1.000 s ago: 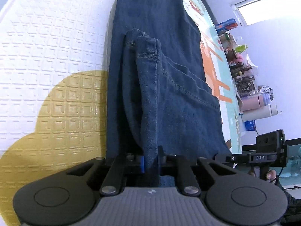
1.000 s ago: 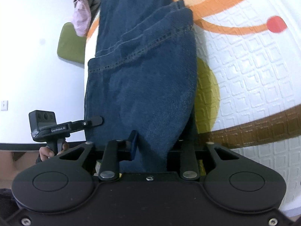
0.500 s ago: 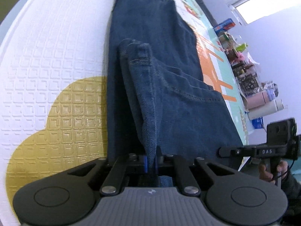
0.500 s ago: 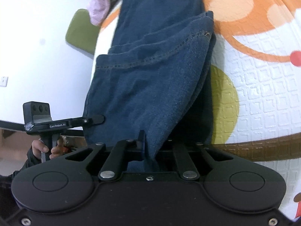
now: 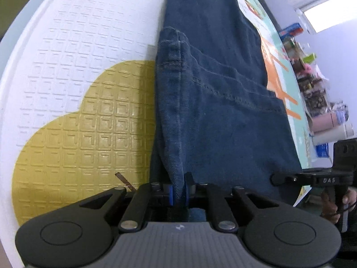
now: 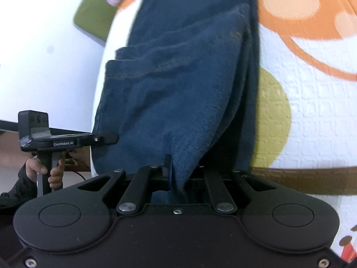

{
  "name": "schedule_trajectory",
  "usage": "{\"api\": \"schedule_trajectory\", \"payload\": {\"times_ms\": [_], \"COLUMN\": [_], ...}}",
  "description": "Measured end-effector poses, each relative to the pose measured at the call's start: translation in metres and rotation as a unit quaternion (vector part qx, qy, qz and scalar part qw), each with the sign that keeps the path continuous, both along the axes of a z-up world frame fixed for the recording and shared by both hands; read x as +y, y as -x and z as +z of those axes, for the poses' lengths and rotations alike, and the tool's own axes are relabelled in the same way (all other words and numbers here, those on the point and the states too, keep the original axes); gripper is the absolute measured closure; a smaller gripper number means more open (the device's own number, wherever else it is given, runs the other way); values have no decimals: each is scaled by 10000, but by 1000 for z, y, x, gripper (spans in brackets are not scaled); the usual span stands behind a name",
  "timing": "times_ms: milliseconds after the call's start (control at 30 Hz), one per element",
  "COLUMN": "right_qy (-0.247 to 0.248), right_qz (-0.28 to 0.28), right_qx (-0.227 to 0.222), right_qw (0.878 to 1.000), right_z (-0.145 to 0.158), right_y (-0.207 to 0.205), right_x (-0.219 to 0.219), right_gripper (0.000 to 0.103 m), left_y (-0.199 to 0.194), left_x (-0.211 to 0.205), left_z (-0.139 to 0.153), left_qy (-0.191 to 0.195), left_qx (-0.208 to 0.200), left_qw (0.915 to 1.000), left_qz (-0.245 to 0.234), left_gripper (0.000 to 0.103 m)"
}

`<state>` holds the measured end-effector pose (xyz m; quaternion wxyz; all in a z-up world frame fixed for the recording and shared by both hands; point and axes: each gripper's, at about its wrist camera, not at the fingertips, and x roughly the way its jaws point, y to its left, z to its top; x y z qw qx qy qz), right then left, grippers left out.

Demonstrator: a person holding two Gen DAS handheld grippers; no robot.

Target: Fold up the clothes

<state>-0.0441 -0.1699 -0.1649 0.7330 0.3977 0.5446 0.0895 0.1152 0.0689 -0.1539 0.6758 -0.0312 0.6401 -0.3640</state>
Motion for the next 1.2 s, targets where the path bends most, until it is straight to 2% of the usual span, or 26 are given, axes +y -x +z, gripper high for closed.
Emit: {"api": "schedule_trajectory", "payload": {"times_ms": [67,233,267,300,333,400,533,633,767,900,1033,1133,1200], "right_qy": [23,101,118,134,150,249,545,717,666,566,400,422,456], "right_qz": [-13,-59,-69,-79,-89,-134,-310,-435,-321,95,433,554,523], "right_qx": [89,192,205,219,233,216,98,-83,-524,-680,-453,-176,-3], "right_qw": [10000,9997,9997,9996,9996,9994,9980,9964,9959,9960,9972,9974,9976], "right_z": [-3,-2,-1,-1,0,9,30,50,76,79,58,36,24], "right_y": [1,8,10,11,13,19,27,30,24,6,-6,-10,-9], "right_x": [-5,-17,-19,-21,-23,-21,-28,-32,-24,-1,19,30,30], "right_gripper": [87,85,82,80,78,78,78,77,79,82,82,85,86], "left_y": [0,-7,-8,-9,-9,-9,-14,-13,1,18,32,35,30], "left_x": [-2,1,2,3,4,6,14,12,-4,-22,-36,-38,-31], "left_z": [1,8,9,14,19,30,56,73,83,74,52,29,15], "left_qy": [-27,-30,-49,-73,-97,-146,-6,310,687,815,533,109,-76], "left_qx": [-61,-40,-47,-102,-167,-296,-665,-827,-887,-720,-398,-237,-65], "left_qw": [9999,9995,9995,9993,9991,9985,9969,9953,9901,9840,9806,9822,9854], "left_qz": [-145,-297,-317,-348,-381,-447,-415,-398,-848,-1412,-1843,-1859,-1699], "left_gripper": [88,82,80,76,66,54,54,54,54,55,55,56,62]}}
